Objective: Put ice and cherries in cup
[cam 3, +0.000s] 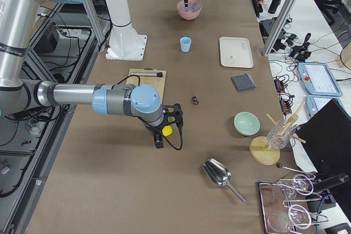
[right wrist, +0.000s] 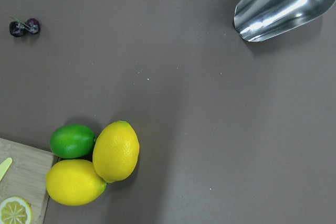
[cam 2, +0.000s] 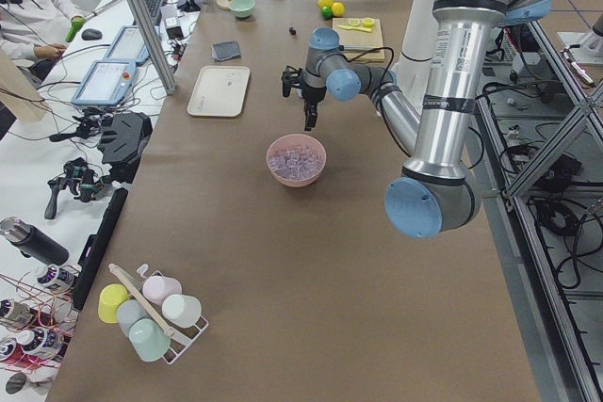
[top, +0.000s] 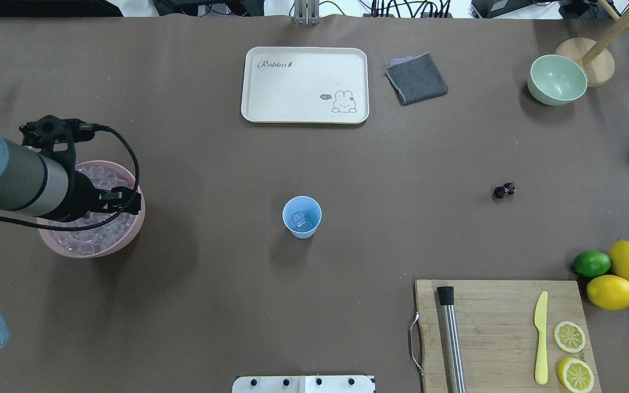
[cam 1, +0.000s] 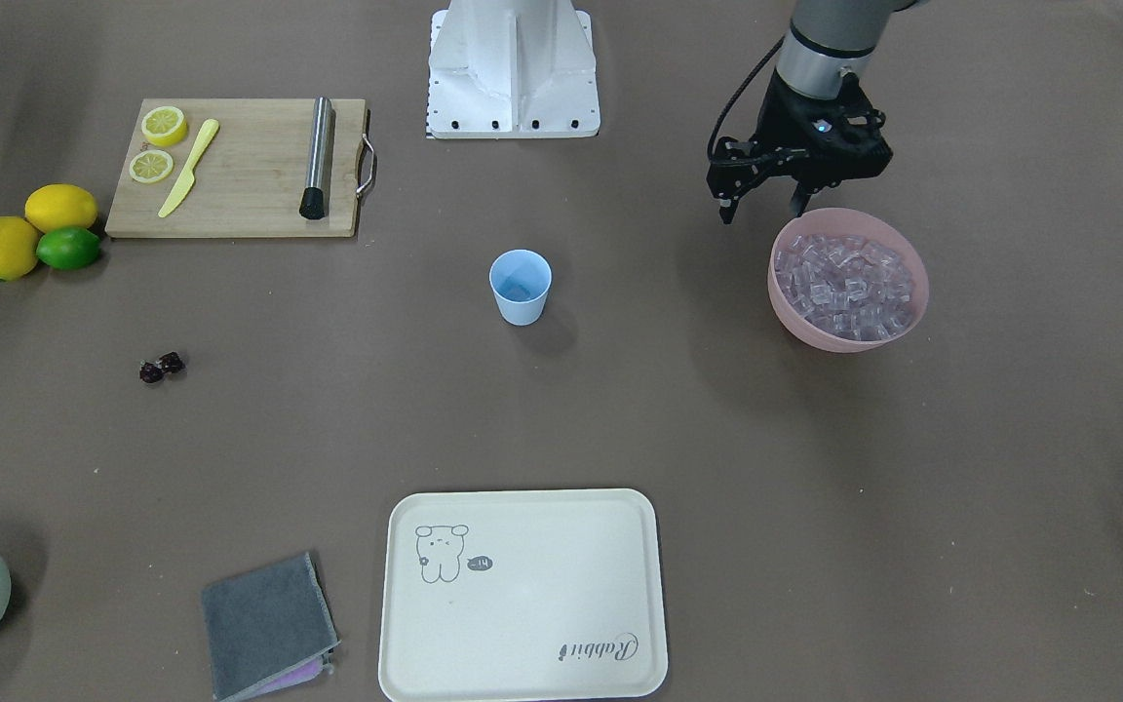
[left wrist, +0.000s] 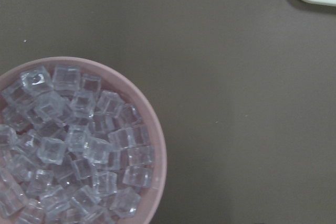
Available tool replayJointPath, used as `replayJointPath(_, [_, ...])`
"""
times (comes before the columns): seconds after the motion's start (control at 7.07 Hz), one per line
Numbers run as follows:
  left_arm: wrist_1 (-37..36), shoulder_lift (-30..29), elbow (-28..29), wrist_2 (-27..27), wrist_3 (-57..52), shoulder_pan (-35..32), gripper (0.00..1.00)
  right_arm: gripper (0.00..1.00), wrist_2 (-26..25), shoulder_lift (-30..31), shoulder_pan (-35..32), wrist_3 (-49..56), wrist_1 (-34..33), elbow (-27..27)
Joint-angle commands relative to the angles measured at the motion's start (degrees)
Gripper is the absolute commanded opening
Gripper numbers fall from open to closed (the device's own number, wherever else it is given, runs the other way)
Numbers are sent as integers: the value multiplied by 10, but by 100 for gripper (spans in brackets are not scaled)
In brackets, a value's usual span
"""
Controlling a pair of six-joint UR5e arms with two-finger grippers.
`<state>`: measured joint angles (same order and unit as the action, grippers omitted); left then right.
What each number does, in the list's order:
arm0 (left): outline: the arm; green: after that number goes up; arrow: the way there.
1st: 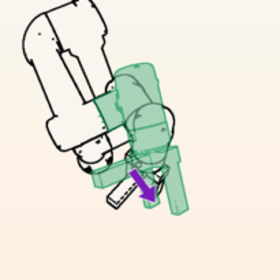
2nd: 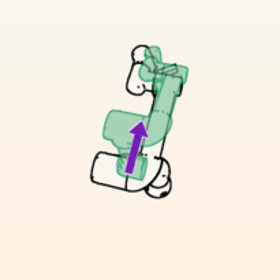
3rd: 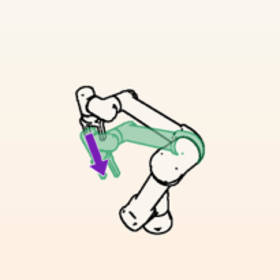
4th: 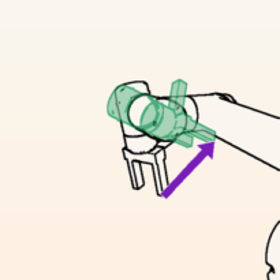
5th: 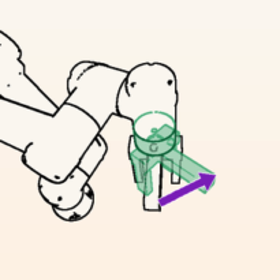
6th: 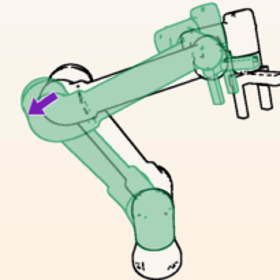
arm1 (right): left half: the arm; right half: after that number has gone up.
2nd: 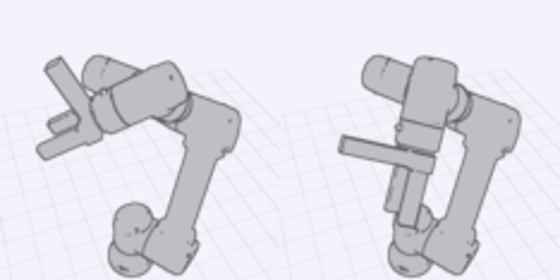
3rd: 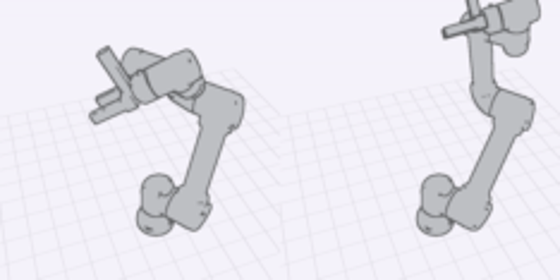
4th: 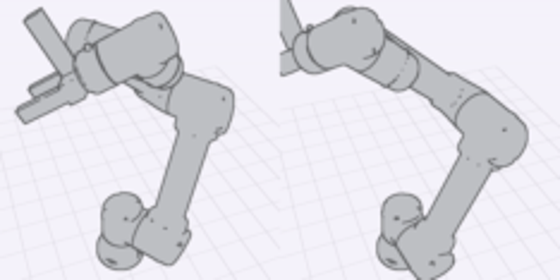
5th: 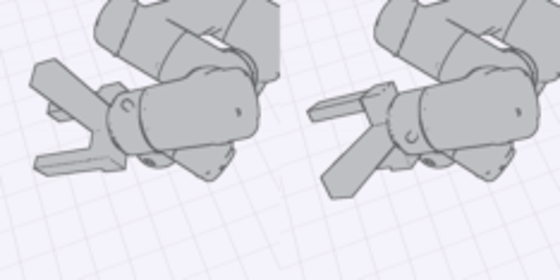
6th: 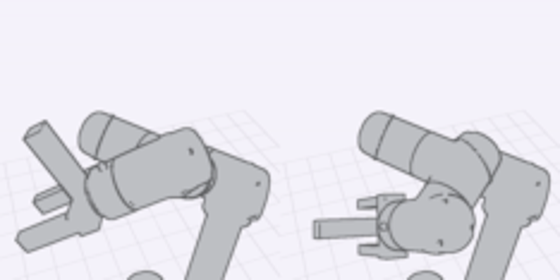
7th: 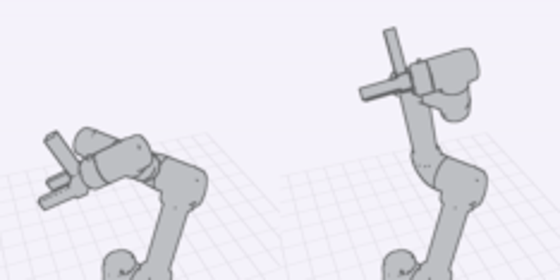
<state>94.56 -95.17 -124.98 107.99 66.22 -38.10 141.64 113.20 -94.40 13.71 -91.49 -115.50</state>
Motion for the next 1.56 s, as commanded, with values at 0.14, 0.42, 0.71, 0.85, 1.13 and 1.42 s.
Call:
replayJointPath(0.14, [57,63,22,-5,-88,0,88,100,0,1,0,0,0,0])
replayJointPath(0.42, [58,56,25,-6,-88,1,88,100,0,1,0,0,0,0])
replayJointPath(0.71, [58,49,36,-2,-79,1,87,100,0,1,0,0,-1,0])
replayJointPath(0.85, [58,50,37,-2,-86,2,85,100,0,1,0,0,0,0])
replayJointPath(1.13, [56,35,56,-2,-110,-25,83,100,0,1,0,0,0,0])
replayJointPath(1.42, [55,-18,119,3,-130,-68,83,100,2,1,0,0,0,0])
